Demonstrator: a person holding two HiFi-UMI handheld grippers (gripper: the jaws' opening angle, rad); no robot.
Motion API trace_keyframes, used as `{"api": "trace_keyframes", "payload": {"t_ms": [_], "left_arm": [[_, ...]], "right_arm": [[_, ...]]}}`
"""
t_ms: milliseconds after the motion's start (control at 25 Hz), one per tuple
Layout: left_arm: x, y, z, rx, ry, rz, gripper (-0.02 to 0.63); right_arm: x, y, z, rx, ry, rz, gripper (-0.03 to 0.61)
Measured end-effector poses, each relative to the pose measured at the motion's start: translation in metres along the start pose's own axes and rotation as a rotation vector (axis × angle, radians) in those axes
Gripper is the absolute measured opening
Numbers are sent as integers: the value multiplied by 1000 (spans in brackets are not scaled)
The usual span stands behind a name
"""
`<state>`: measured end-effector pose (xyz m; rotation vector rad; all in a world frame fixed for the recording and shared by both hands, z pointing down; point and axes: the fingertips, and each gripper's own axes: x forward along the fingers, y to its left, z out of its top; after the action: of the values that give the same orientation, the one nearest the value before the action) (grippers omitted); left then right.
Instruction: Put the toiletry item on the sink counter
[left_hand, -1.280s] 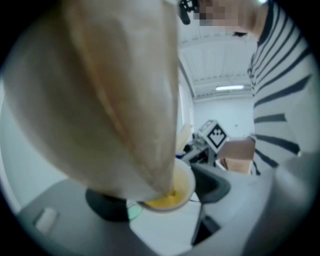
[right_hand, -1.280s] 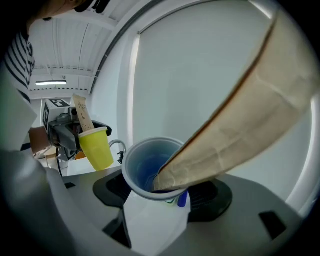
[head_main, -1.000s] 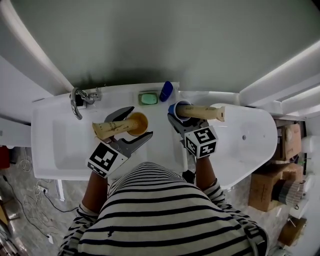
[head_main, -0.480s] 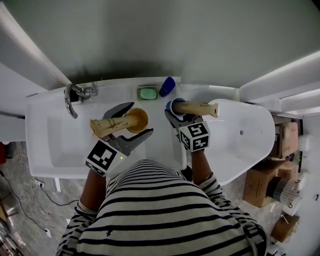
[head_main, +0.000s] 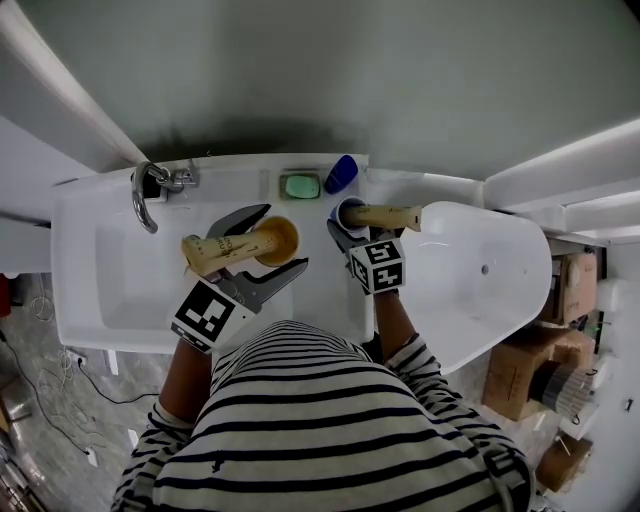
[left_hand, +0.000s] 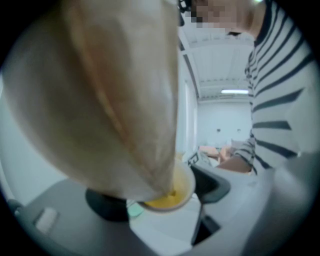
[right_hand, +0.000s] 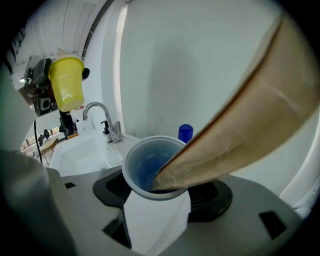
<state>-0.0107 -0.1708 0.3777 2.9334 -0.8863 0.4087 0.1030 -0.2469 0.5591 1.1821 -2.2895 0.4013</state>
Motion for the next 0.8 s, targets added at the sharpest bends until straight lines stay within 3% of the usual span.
{"api": "trace_keyframes", "payload": {"t_ms": [800], "left_arm": [[5, 0, -9, -2, 36, -7, 374]], "right_arm": [[50, -5, -56, -11, 114, -1, 327]]}}
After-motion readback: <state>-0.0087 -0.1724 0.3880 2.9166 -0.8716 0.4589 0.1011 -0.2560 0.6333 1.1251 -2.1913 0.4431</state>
